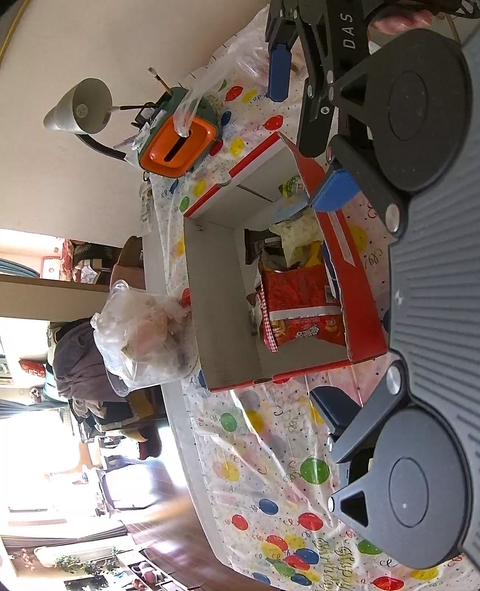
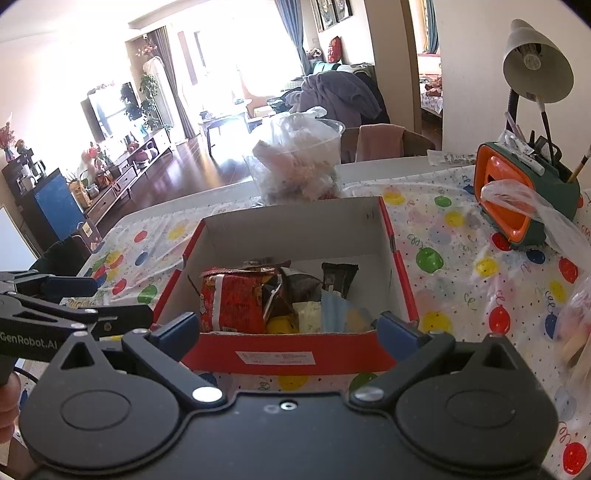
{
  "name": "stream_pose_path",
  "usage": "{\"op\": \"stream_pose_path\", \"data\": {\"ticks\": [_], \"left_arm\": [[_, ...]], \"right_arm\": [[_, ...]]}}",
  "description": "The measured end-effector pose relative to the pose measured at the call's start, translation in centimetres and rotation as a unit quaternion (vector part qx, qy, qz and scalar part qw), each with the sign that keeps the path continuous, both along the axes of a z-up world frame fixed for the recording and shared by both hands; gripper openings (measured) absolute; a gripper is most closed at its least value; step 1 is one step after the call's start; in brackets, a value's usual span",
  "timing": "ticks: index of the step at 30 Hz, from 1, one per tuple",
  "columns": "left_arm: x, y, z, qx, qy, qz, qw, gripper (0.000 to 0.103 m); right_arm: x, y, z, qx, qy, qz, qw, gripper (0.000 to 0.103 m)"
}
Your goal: Organize snacks
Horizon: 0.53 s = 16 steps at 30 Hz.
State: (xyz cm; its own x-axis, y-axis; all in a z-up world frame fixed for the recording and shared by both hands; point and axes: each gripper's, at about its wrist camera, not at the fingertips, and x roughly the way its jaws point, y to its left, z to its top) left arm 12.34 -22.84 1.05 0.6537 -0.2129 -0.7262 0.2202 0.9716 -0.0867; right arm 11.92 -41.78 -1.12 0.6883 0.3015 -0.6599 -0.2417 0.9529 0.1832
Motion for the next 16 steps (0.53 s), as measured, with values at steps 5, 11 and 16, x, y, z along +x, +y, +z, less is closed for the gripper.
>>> {"op": "stream_pose_path", "data": {"ticks": [5,11,16], "left_arm": [[0.11,-0.01,-0.11,-0.004,0.003,0.000,1.0000,0.102],[0.25,-0.09,-0.39,-0.006,0.009,0.000,0.9999,0.102],[0.35,0.11,-0.65,-0.008,0.016,0.005,0.9998,0.102]], "right_arm": [[0.06,0.01,-0.18,-0.002,0.004,-0.001,1.000,0.103],[-0.08,-0.02,-0.36,-0.001,0.007,0.000,1.000,0.103],[-0.01,0.03,-0.43,0.000,0.009,0.001,1.000,0.103]]}}
